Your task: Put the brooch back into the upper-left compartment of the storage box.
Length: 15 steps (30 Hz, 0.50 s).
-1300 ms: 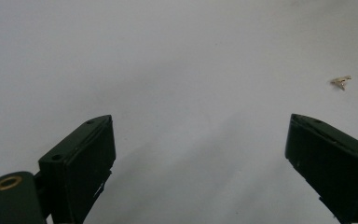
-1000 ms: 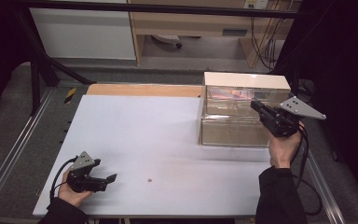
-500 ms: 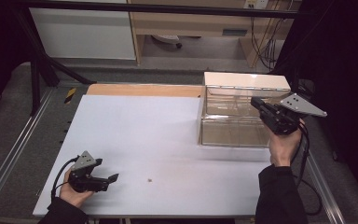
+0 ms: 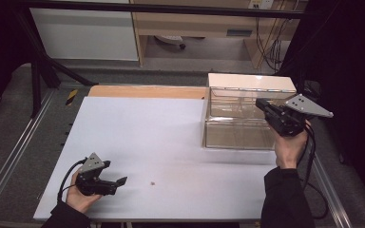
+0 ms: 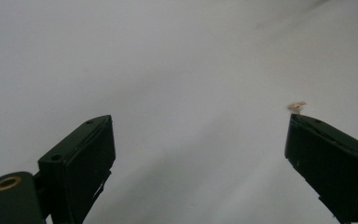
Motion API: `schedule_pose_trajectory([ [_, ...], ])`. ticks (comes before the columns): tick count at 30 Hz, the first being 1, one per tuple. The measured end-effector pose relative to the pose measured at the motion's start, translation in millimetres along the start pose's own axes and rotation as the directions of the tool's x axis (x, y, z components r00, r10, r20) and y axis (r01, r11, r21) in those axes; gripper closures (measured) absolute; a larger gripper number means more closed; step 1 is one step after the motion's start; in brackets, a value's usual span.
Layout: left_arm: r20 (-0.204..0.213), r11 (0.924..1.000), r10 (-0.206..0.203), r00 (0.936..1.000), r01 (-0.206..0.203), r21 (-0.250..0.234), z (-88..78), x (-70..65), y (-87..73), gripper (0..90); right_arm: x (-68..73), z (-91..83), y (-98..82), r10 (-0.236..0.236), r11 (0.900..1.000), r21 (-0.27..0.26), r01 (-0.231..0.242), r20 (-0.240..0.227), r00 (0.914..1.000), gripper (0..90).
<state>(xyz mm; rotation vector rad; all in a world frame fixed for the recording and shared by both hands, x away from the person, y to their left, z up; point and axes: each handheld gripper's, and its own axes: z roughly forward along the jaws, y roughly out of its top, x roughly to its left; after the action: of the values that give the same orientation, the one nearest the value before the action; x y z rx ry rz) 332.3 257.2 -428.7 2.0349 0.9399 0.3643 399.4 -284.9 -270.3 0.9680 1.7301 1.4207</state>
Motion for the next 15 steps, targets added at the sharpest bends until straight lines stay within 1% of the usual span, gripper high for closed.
schedule_pose_trajectory([
  [8, 0.013, 0.9999, 0.016, 0.9998, -0.016, 0.0, 4.5, -13.0, 10.3, 8.4, -0.5, 0.3, -0.6, 0.0, 1.0, 0.0, 0.0, -0.001, 1.0, 90.0],
  [9, 0.013, 0.9999, 0.016, 0.9998, -0.016, 0.0, 4.5, -13.0, 10.3, 8.4, -0.5, 0.4, -0.6, 0.0, 1.0, 0.0, 0.0, -0.001, 1.0, 90.0],
  [11, 0.016, 0.9998, 0.018, 0.9997, -0.018, 0.007, 9.3, -18.2, 15.0, 8.4, -0.3, 0.2, -0.6, 0.0, 1.0, 0.001, 0.0, -0.002, 1.0, 90.0],
  [15, 0.019, 0.999, 0.04, 0.999, -0.04, 0.021, 16.2, -25.7, 23.0, 8.4, -0.8, -0.1, -0.6, 0.002, 1.0, 0.002, -0.002, 0.0, 1.0, 90.0],
])
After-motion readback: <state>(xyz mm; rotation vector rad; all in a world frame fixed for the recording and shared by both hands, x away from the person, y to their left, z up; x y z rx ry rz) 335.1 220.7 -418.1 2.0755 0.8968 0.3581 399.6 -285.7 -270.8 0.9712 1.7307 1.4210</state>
